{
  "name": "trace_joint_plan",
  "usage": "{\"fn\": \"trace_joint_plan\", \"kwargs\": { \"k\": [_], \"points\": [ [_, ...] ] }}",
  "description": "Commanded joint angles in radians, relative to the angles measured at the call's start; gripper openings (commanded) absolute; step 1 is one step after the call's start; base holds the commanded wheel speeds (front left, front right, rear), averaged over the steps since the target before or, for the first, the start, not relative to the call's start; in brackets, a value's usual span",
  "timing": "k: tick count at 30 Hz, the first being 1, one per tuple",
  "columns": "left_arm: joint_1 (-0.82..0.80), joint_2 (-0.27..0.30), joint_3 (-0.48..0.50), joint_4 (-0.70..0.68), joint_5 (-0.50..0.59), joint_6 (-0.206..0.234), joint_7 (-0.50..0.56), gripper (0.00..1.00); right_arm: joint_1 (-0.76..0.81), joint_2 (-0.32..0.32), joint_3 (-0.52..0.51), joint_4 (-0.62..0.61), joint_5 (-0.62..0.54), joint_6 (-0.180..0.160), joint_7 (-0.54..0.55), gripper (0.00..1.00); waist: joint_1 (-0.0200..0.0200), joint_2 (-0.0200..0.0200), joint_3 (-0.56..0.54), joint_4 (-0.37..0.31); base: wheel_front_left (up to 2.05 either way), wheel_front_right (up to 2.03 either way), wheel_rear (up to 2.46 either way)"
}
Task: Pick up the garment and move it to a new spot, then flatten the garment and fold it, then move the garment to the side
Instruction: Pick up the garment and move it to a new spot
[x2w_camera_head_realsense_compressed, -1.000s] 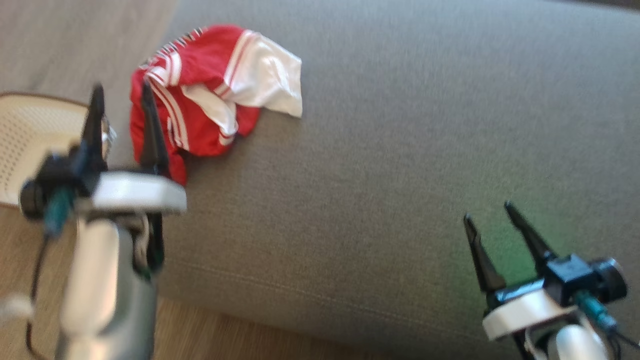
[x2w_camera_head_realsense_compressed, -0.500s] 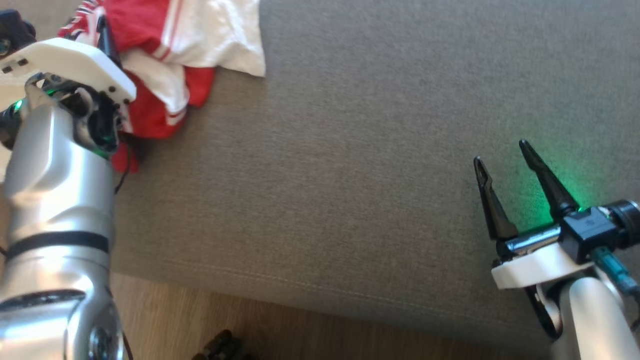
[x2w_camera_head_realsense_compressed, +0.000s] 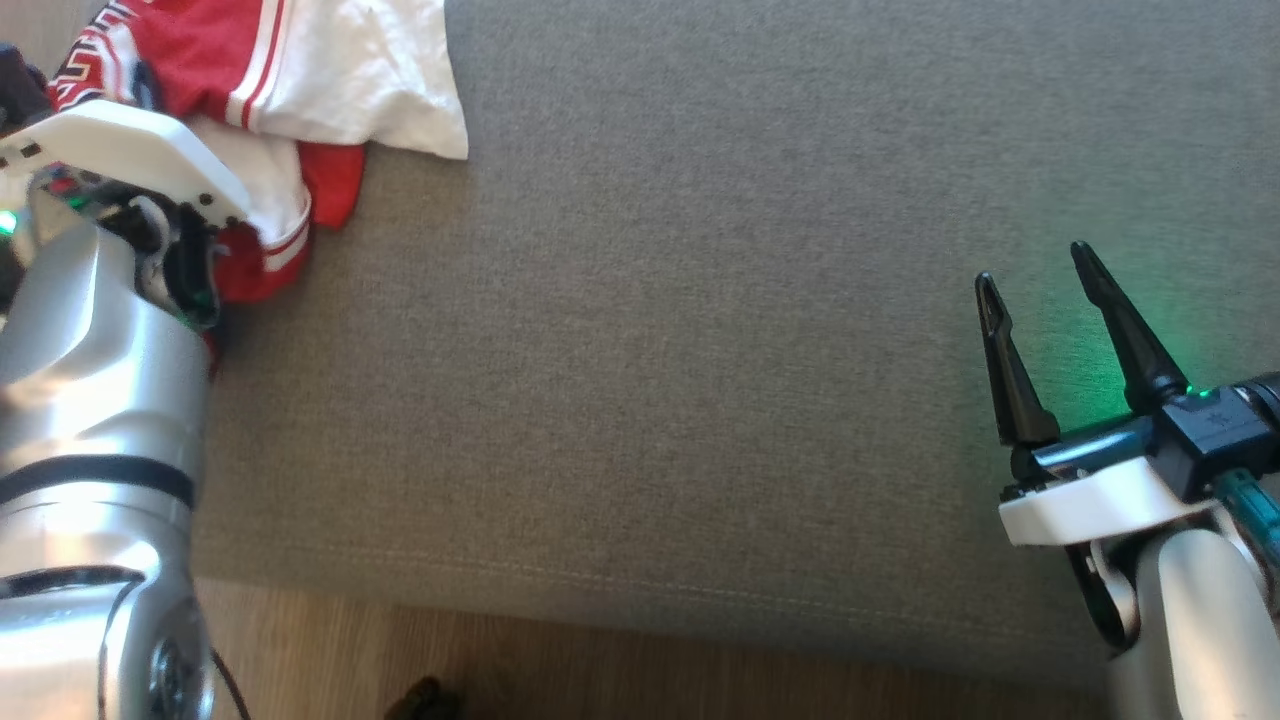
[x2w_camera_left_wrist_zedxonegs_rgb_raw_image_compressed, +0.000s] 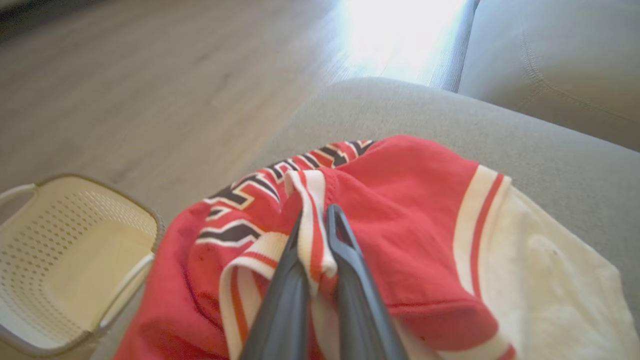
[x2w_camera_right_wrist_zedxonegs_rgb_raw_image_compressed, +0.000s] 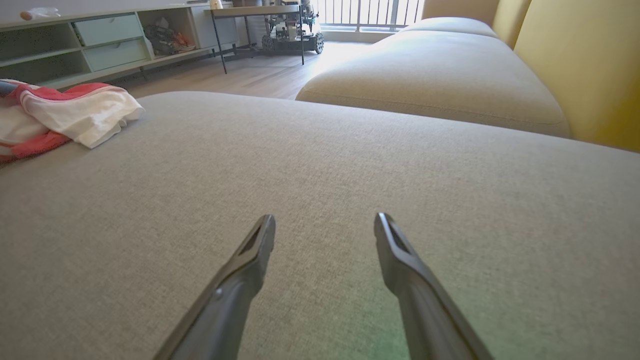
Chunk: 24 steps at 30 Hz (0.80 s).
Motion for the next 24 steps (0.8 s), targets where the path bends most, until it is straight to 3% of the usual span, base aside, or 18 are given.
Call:
{"fn": "trace_joint_plan", "kwargs": {
  "k": [1, 11, 24],
  "points": [
    [-0.009, 0.079, -0.012, -0.047, 0.036, -0.006, -0.054, 0.0, -0.019, 0.01, 0.025, -0.025, 0.013, 0.0, -0.009, 1.0, -0.0001, 0.0, -0.025, -0.019, 0.0, 0.0, 0.0],
    [0.068, 0.08, -0.077, -0.393, 0.11, -0.047, -0.103, 0.0, -0.032, 0.022, 0.054, 0.006, 0.069, 0.0, -0.009, 1.0, -0.0001, 0.0, -0.166, -0.12, 0.0, 0.0, 0.0],
    [0.031, 0.068, -0.193, -0.707, 0.111, -0.11, -0.018, 0.0, -0.06, 0.023, 0.08, -0.009, 0.183, 0.0, -0.009, 1.0, -0.0001, 0.0, -0.254, -0.379, 0.0, 0.0, 0.0]
  ]
}}
